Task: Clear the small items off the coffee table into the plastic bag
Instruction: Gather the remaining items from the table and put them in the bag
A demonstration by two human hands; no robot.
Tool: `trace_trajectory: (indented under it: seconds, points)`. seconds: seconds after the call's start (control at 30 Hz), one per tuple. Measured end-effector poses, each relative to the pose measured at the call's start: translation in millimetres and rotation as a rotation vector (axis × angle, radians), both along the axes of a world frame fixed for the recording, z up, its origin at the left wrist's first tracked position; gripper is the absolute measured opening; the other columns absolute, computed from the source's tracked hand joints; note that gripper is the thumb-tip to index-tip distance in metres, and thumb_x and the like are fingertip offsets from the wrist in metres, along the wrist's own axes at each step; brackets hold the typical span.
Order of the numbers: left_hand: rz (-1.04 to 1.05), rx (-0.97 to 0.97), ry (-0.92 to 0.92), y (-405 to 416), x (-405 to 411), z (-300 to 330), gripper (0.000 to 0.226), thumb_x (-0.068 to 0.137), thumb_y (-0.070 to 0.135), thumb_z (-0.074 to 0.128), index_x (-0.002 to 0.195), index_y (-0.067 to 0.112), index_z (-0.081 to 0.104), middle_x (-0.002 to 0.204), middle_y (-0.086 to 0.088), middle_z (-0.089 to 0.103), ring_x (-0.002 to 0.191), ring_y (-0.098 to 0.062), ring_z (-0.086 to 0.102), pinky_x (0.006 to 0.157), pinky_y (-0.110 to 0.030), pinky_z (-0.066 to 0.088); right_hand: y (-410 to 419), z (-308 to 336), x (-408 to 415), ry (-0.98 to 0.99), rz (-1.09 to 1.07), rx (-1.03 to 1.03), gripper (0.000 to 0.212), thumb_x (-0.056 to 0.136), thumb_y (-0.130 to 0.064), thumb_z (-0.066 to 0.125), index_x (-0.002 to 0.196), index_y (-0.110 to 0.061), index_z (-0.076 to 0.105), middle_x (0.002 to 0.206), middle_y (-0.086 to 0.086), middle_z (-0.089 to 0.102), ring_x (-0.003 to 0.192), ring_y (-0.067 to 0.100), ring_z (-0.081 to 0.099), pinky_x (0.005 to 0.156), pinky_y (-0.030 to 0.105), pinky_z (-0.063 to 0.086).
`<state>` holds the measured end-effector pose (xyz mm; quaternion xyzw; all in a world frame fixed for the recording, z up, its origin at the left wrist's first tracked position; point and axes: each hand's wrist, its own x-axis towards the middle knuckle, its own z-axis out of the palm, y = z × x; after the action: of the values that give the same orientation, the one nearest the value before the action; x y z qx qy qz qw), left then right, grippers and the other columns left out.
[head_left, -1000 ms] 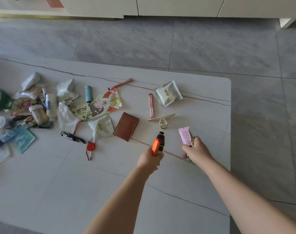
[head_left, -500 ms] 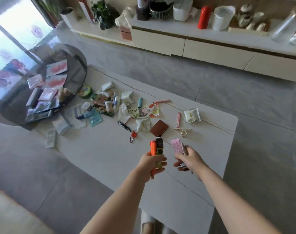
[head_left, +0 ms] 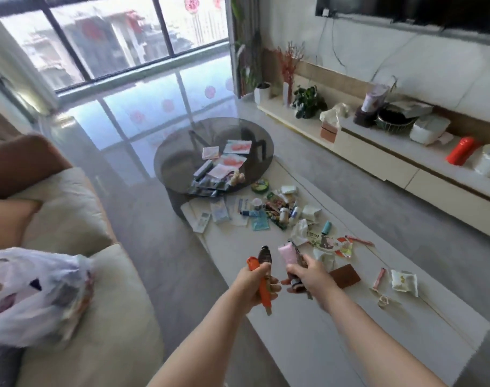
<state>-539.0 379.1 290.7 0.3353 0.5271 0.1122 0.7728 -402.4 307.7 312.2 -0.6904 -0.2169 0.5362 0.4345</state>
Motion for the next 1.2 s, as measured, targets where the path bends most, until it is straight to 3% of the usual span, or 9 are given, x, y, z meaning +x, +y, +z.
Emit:
trace_trajectory:
  seconds: [0.2, 0.37, 0.5, 0.6, 0.73, 0.87, 1.03, 1.2]
  points:
    - [0.198, 0.066, -0.022, 60, -111, 39, 0.027, 0.096, 0.031, 0.053, 0.1, 0.005, 0.053, 0.078, -0.015, 0.065, 0.066, -0.028, 0.069, 0.052, -0.033, 0.054, 79, 36, -94, -0.007, 0.198, 0.033, 0.023, 0.094, -0.009, 0.051, 0.117, -0.009, 0.053, 0.1, 0.014, 0.062, 0.073, 0.02, 0.07, 0.058, 0.03, 0.057]
    - [0.347, 0.097, -0.025, 104, -204, 60, 0.026, 0.094, 0.031, 0.056, 0.092, 0.005, 0.052, 0.074, -0.016, 0.061, 0.059, -0.03, 0.067, 0.047, -0.033, 0.054, 143, 54, -182, -0.016, 0.309, 0.073, 0.015, 0.095, -0.012, 0.05, 0.109, -0.01, 0.055, 0.091, 0.01, 0.063, 0.069, 0.018, 0.069, 0.065, 0.037, 0.055]
    - [0.48, 0.097, 0.002, 129, -268, 72, 0.025, 0.095, 0.029, 0.056, 0.096, 0.005, 0.049, 0.074, -0.016, 0.057, 0.061, -0.029, 0.062, 0.044, -0.031, 0.054, 186, 64, -248, -0.005, 0.395, 0.1, 0.012, 0.098, -0.013, 0.047, 0.106, -0.007, 0.053, 0.083, 0.012, 0.064, 0.063, 0.02, 0.064, 0.051, 0.03, 0.047]
    - [0.524, 0.095, 0.034, 141, -309, 74, 0.025, 0.097, 0.029, 0.052, 0.094, 0.004, 0.051, 0.069, -0.013, 0.059, 0.053, -0.024, 0.065, 0.048, -0.03, 0.056, 213, 66, -293, -0.009, 0.493, 0.097, 0.013, 0.097, -0.012, 0.048, 0.105, -0.003, 0.052, 0.082, 0.013, 0.063, 0.063, 0.022, 0.062, 0.052, 0.032, 0.046]
    - [0.695, 0.101, 0.074, 155, -354, 67, 0.023, 0.097, 0.027, 0.052, 0.094, 0.004, 0.052, 0.07, -0.013, 0.059, 0.053, -0.024, 0.063, 0.051, -0.032, 0.054, 245, 60, -342, 0.007, 0.618, 0.076, 0.005, 0.094, -0.008, 0.052, 0.097, -0.004, 0.051, 0.079, 0.015, 0.061, 0.062, 0.021, 0.064, 0.044, 0.025, 0.049]
    - [0.865, 0.076, 0.107, 168, -389, 58, 0.022, 0.096, 0.022, 0.053, 0.086, 0.003, 0.055, 0.067, -0.015, 0.058, 0.058, -0.027, 0.059, 0.058, -0.034, 0.051, 281, 44, -380, 0.006, 0.779, 0.045, 0.004, 0.092, -0.007, 0.052, 0.089, -0.005, 0.051, 0.072, 0.013, 0.057, 0.059, 0.02, 0.065, 0.051, 0.029, 0.049]
    - [1.067, 0.077, 0.224, 188, -425, 55, 0.019, 0.095, 0.016, 0.054, 0.085, 0.001, 0.058, 0.065, -0.015, 0.063, 0.049, -0.023, 0.061, 0.048, -0.027, 0.052, 340, 23, -417, -0.012, 0.933, -0.021, 0.009, 0.089, -0.008, 0.054, 0.08, -0.006, 0.054, 0.064, 0.011, 0.055, 0.053, 0.018, 0.066, 0.043, 0.023, 0.044]
    - [1.239, 0.055, 0.278, 211, -446, 46, 0.016, 0.095, 0.014, 0.053, 0.101, -0.001, 0.052, 0.068, -0.016, 0.064, 0.054, -0.025, 0.063, 0.054, -0.032, 0.055, 389, 2, -449, 0.015, 1.078, -0.075, 0.01, 0.088, -0.016, 0.058, 0.086, -0.006, 0.055, 0.057, 0.007, 0.058, 0.058, 0.02, 0.067, 0.048, 0.026, 0.048]
